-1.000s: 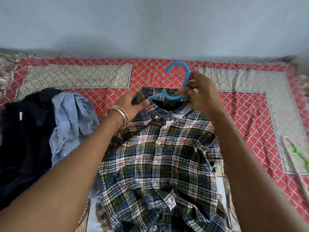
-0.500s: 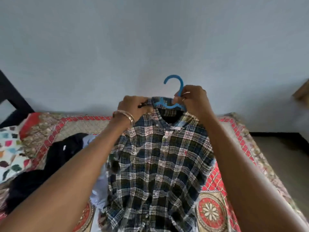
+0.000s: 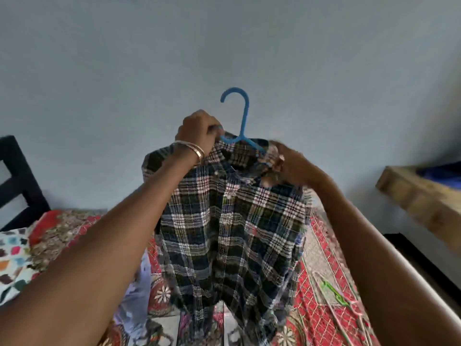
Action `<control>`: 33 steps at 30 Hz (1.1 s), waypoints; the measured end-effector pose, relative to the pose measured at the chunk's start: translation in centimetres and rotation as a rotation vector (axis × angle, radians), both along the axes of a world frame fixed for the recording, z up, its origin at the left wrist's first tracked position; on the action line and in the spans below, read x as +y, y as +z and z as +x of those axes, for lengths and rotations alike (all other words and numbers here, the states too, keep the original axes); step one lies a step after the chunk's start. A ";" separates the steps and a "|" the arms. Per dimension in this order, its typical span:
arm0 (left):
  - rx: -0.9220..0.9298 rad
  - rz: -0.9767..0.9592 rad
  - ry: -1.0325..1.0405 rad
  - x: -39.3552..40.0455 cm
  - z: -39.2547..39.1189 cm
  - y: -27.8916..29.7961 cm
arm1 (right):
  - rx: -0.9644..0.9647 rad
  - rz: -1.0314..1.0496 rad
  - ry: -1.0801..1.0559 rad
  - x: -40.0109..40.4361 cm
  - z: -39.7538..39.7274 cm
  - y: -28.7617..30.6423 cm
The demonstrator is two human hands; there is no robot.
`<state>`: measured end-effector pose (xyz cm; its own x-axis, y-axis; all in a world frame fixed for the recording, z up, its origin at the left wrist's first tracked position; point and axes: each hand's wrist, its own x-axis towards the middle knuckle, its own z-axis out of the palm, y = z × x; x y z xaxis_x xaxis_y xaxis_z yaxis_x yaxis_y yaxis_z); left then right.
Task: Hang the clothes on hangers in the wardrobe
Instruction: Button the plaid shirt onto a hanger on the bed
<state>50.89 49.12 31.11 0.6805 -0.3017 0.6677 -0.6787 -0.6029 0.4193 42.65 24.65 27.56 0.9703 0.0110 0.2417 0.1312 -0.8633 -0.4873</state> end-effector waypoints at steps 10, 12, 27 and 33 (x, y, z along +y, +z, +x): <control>-0.201 -0.095 0.041 2.0 -2.9 5.9 | 0.224 -0.675 -0.255 -3.1 -4.9 6.8; -0.202 -0.131 0.043 1.8 -3.6 6.7 | 0.058 -0.620 -0.323 -2.3 -5.7 8.3; 0.202 0.304 -0.143 5.0 -5.6 10.3 | -0.344 0.009 -0.251 1.0 -6.4 13.3; 0.080 0.498 0.096 8.7 -4.9 8.1 | -0.318 -0.110 -0.299 1.0 -11.7 16.3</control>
<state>45.97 57.83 39.17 0.7641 -0.5033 0.4035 -0.5879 -0.8008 0.1144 30.97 25.69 43.88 0.8123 -0.2163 0.5417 -0.0034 -0.9304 -0.3665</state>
